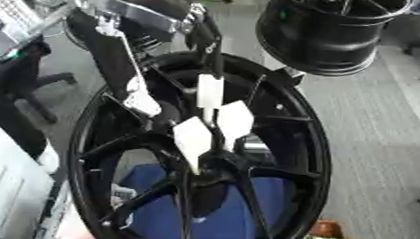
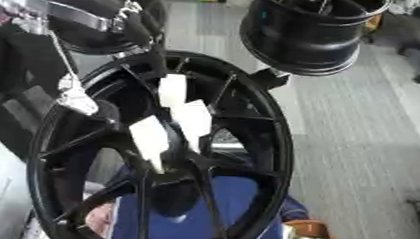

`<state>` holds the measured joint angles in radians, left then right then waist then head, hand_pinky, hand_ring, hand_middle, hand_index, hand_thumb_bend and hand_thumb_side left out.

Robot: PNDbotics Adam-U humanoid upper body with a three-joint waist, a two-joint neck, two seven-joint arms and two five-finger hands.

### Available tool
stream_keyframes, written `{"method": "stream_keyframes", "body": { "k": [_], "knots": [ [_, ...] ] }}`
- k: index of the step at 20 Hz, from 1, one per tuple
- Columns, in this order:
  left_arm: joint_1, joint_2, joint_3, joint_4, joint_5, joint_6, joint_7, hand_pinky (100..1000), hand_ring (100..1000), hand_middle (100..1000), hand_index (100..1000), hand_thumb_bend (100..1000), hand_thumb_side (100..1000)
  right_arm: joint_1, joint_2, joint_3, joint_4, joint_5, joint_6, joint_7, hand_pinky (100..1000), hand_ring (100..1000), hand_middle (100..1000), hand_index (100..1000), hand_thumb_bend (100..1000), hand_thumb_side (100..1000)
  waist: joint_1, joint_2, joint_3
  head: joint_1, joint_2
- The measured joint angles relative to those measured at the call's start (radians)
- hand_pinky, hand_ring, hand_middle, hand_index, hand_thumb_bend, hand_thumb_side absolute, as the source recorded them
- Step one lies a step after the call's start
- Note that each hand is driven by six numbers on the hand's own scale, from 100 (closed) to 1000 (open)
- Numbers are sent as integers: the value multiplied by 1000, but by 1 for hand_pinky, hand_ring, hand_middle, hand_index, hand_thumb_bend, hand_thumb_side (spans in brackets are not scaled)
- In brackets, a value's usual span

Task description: Pull the pin out of the wheel hub.

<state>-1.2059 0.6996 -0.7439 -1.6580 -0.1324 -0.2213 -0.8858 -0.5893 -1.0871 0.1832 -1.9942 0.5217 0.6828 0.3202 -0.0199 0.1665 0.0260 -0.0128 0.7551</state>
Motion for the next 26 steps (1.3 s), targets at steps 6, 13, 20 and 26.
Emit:
{"method": "stream_keyframes", "body": {
  "k": [6, 13, 20, 26],
  "knots": [
    [-1, -25, -38, 65, -9, 13, -9, 721, 722, 682, 827, 421, 408, 0, 2, 2, 0, -1, 2, -5, 888, 874, 829, 877, 100, 117, 1, 0, -6, 0, 0],
    [-1, -38, -86, 113, -12, 23, -14, 728, 737, 704, 847, 422, 355, 0, 14, 2, 0, -6, 4, -18, 889, 873, 827, 877, 100, 124, 6, 3, -10, 0, 0],
    [15, -41, -110, 114, -5, 33, -15, 725, 736, 704, 846, 419, 386, 3, 18, 2, 0, -11, 11, -39, 889, 871, 825, 876, 100, 130, 6, 7, -13, 1, 1],
    [35, -12, -107, 56, 23, 66, -21, 728, 740, 706, 846, 429, 380, 10, 20, 2, 0, -14, 18, -55, 889, 868, 822, 876, 100, 128, 9, 9, -13, 1, 4]
  ]
}}
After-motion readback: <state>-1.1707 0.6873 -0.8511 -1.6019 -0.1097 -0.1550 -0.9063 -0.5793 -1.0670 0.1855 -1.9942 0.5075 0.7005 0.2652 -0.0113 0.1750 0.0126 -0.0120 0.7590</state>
